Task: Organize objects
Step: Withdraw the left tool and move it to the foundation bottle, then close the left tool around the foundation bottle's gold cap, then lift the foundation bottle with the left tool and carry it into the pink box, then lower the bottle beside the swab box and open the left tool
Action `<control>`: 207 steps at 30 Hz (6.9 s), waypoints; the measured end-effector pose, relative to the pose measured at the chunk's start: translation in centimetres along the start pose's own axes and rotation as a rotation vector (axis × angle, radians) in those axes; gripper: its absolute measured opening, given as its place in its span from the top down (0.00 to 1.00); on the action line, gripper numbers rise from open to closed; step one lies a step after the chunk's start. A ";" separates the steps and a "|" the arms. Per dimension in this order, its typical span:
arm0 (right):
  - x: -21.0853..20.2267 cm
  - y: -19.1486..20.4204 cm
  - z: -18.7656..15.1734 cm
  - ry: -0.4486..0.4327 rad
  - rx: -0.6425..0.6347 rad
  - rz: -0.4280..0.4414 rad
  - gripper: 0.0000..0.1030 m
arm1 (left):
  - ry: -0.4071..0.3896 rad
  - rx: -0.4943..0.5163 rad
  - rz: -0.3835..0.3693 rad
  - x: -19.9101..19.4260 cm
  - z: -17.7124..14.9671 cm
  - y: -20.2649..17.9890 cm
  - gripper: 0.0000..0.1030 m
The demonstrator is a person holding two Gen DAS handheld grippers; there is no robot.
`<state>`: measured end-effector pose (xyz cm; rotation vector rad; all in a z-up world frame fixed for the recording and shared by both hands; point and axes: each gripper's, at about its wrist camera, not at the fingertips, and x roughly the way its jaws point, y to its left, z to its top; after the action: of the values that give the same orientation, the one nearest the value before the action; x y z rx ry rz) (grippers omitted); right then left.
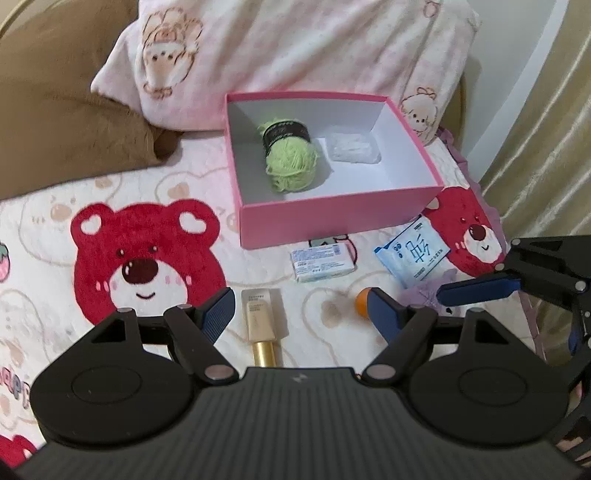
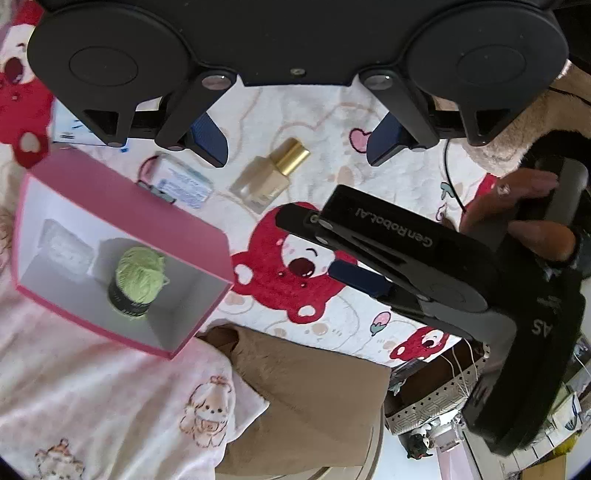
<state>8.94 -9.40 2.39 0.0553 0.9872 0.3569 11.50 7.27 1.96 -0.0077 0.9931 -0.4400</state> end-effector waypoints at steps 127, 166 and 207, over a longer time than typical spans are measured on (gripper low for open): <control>-0.8 -6.5 -0.8 -0.338 0.227 -0.088 0.58 | -0.071 -0.088 -0.202 2.5 3.5 -6.3 0.63; 12.1 -22.6 6.9 -0.038 0.269 -0.337 0.59 | 0.082 -0.312 -0.343 25.3 14.4 -2.9 0.68; 9.0 -22.9 4.2 0.023 -0.009 -0.429 0.75 | 0.168 -0.435 -0.276 29.4 14.6 -5.3 0.78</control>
<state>23.09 -27.53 -7.23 -0.1671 0.9918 -0.0317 35.15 -11.00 -12.58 -0.5110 1.2441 -0.4734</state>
